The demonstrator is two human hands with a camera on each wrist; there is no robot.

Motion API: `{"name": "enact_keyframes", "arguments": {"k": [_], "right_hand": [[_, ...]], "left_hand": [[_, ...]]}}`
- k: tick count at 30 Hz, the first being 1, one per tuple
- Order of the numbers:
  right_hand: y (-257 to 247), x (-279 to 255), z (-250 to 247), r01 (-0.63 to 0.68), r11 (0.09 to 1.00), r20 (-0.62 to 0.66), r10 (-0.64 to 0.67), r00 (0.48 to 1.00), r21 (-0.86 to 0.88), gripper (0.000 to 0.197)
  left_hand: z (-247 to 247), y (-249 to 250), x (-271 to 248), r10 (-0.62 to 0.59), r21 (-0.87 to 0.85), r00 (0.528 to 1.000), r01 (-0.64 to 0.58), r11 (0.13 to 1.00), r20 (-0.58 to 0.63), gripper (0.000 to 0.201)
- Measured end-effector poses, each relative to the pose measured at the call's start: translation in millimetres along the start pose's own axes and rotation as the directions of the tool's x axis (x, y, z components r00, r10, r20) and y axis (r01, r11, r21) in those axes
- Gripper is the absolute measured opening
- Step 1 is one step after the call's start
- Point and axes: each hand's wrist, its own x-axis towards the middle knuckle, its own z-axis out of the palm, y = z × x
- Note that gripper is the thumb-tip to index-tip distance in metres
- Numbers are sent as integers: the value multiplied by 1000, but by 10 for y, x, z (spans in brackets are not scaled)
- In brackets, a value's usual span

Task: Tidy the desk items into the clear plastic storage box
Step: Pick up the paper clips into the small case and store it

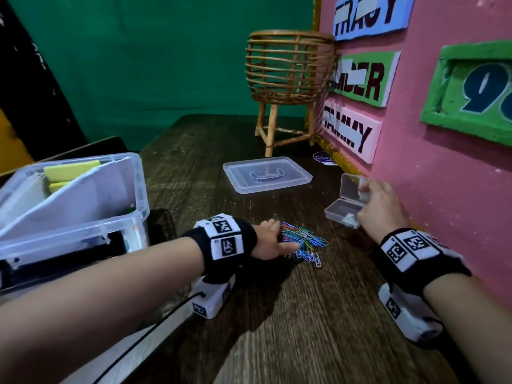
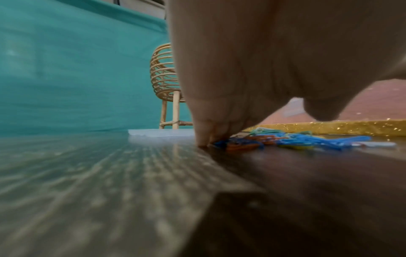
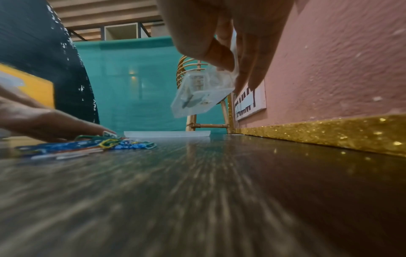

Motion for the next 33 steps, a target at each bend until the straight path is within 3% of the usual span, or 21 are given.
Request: {"name": "enact_keyframes", "arguments": {"k": [4,7,9,13,18,27,33], "right_hand": [[23,20,13,2,1000,15,-2,1000,-1,46],[34,44,46,16,1000,67,-16,998,12,49],[43,62,66,32,999,83,-35,996,34,49],[67,82,94,32,999,93,-36,995,35,42],[94,106,132,13,997,100,-21,995,82,36],[126,121,160,2,992,116,-17,993,124,28],[107,98,144,22,981,125,-47,991,194,34]], "left_hand": [[-71,-20,83,-5,-57,996,0,998,-89,107],[-153,-54,194,-3,9,998,4,1000,-62,119],[-207,-34,256,36,48,999,-36,998,-5,114],[-211,63,296,247,79,967,-251,965,61,84],[-198,66,338,356,13,928,-356,934,-115,48],[-232,64,368,333,-6,883,-355,935,-330,30],[-287,126,381,333,-54,736,-447,893,-590,24]]}}
